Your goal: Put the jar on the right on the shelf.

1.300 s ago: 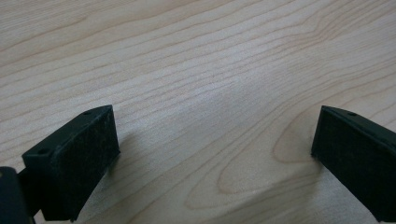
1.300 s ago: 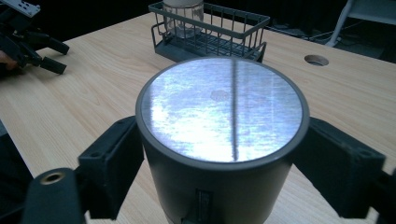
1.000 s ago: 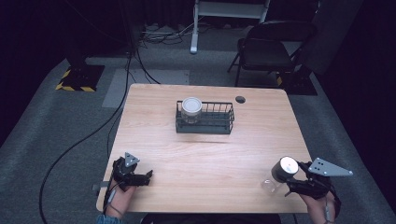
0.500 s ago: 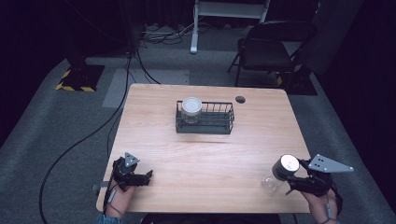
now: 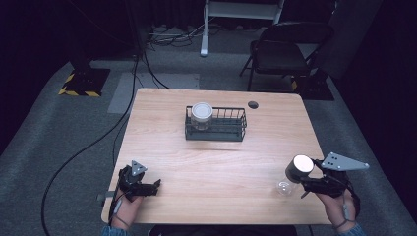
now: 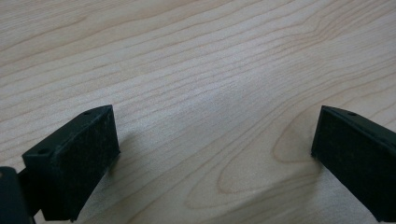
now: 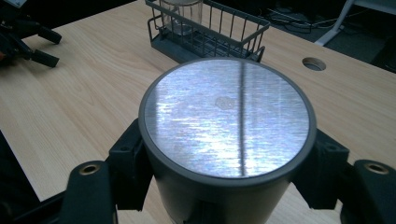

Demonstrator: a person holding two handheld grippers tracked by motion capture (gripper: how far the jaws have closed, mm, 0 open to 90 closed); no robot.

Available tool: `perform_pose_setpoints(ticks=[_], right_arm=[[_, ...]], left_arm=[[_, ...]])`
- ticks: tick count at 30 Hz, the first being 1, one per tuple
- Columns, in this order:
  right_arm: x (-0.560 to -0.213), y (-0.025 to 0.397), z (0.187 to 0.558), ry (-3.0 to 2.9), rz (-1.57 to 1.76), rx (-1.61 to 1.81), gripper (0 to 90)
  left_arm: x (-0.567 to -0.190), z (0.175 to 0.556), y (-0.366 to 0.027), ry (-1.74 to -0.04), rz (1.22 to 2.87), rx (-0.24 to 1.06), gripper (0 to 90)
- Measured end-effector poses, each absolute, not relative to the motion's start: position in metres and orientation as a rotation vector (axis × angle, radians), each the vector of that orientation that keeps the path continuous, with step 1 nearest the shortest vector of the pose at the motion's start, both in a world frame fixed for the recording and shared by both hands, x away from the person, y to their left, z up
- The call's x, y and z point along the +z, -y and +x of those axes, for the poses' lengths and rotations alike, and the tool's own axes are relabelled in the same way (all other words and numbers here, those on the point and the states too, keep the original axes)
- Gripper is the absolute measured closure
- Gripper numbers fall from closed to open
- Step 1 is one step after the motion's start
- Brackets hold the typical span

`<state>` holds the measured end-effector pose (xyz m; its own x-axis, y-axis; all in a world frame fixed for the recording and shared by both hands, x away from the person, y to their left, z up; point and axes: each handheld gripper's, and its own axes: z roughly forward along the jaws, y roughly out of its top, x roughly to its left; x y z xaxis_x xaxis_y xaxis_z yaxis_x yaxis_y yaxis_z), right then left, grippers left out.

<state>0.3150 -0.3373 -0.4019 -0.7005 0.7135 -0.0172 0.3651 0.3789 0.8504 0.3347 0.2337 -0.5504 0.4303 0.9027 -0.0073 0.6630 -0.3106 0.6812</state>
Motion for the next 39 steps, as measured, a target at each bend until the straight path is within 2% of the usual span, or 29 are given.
perform_pose_setpoints(ticks=[39], right_arm=[[-0.329, 0.297, 0.359, -2.225, 0.839, 1.303, 31.9]], left_arm=[[-0.55, 0.335, -0.234, -1.322, 2.072, 0.512, 0.9]])
